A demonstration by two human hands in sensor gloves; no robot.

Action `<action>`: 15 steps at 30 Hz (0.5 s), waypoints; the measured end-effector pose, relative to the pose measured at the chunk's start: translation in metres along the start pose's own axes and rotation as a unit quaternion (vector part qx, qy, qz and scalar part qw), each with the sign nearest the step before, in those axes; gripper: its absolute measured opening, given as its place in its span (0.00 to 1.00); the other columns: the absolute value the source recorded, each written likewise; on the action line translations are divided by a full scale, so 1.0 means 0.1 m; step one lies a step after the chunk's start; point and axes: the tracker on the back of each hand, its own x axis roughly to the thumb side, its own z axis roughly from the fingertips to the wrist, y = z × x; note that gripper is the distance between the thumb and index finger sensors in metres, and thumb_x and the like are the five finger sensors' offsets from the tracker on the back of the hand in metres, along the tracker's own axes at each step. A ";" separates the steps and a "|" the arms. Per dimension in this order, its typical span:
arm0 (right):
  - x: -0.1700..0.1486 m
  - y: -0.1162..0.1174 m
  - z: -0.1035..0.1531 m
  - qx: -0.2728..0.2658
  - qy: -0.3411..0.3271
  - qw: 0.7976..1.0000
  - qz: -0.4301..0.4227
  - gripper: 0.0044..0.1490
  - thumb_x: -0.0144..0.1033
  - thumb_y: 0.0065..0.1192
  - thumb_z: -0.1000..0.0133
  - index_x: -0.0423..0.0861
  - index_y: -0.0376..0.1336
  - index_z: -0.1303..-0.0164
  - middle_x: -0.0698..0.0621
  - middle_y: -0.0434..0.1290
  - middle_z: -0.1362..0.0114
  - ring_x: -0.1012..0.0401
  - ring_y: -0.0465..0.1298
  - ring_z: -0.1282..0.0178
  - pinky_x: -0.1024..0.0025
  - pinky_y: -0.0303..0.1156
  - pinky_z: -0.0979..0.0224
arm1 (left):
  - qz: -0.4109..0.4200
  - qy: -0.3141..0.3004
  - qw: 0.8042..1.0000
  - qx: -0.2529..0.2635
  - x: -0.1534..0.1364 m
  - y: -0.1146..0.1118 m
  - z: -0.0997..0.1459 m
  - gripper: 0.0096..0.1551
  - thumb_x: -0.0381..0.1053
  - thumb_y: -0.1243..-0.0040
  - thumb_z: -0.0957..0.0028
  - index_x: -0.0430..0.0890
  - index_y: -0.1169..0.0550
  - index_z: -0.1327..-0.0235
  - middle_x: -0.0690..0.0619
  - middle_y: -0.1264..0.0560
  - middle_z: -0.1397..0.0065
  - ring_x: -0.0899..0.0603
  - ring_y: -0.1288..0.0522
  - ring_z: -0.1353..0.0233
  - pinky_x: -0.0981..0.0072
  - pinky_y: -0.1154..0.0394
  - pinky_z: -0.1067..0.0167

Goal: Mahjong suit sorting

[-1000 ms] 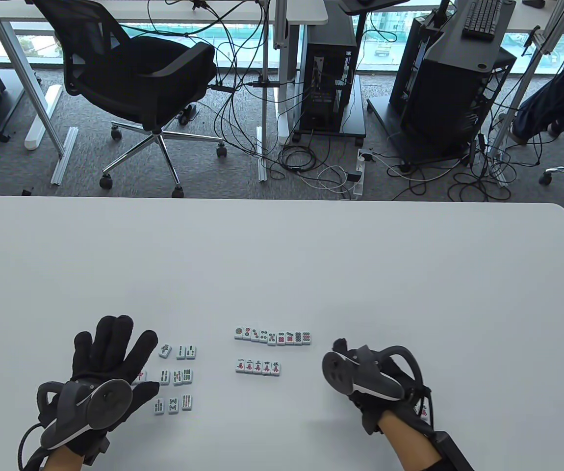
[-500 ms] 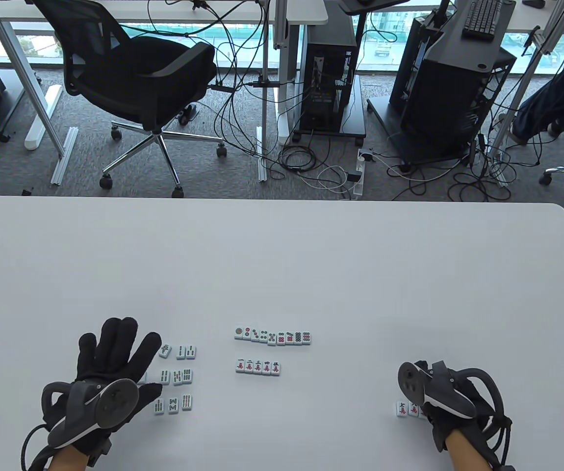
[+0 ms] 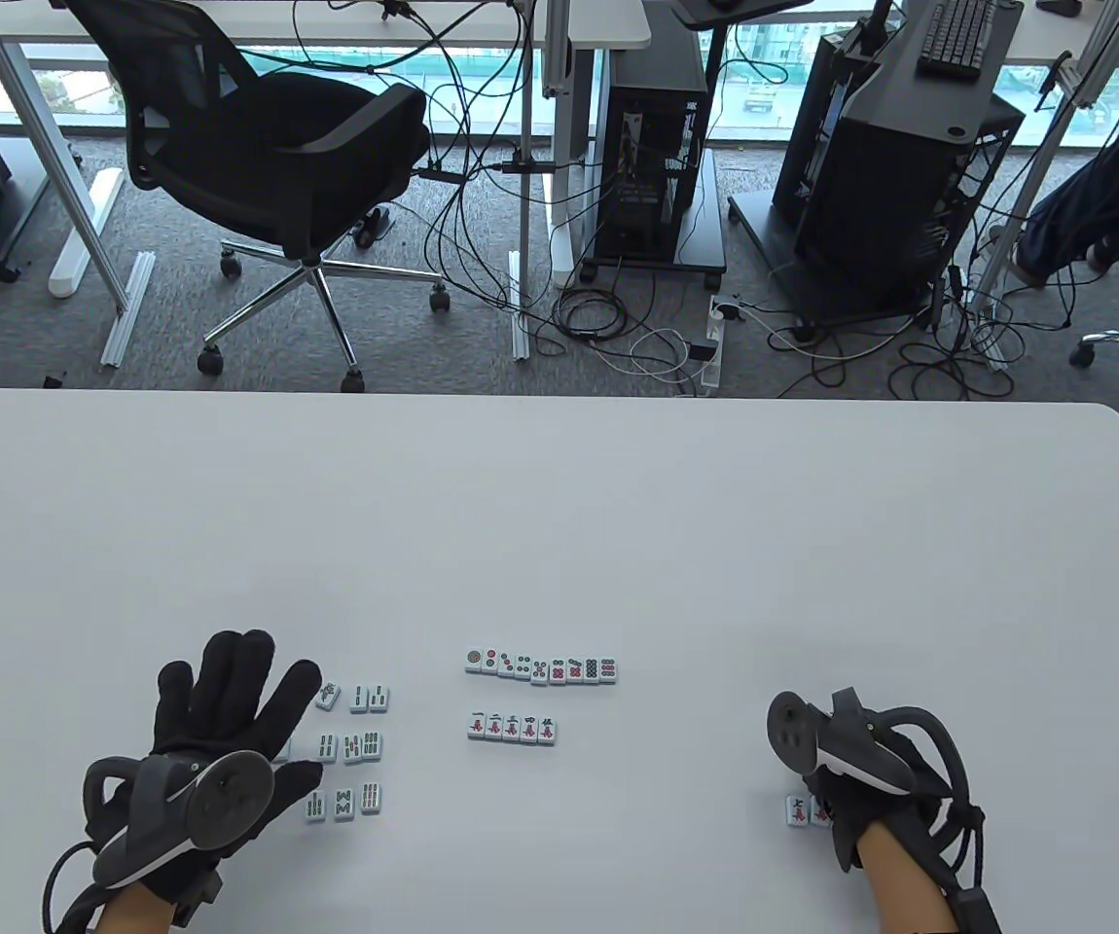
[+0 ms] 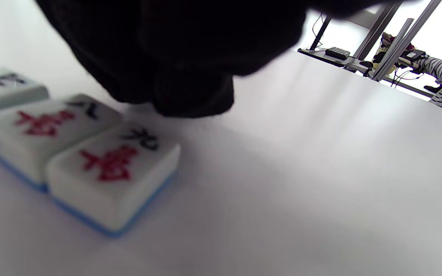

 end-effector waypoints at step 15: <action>1.71 -0.55 -0.22 -0.082 -0.161 0.982 -0.047 0.38 0.44 0.71 0.50 0.36 0.66 0.35 0.50 0.81 0.60 0.64 0.77 0.77 0.73 0.76 0.72 | 0.006 -0.005 1.000 0.014 -0.02 0.01 0.01 0.52 0.78 0.52 0.61 0.69 0.54 0.23 0.60 0.71 0.17 0.44 0.69 0.12 0.38 0.65 0.20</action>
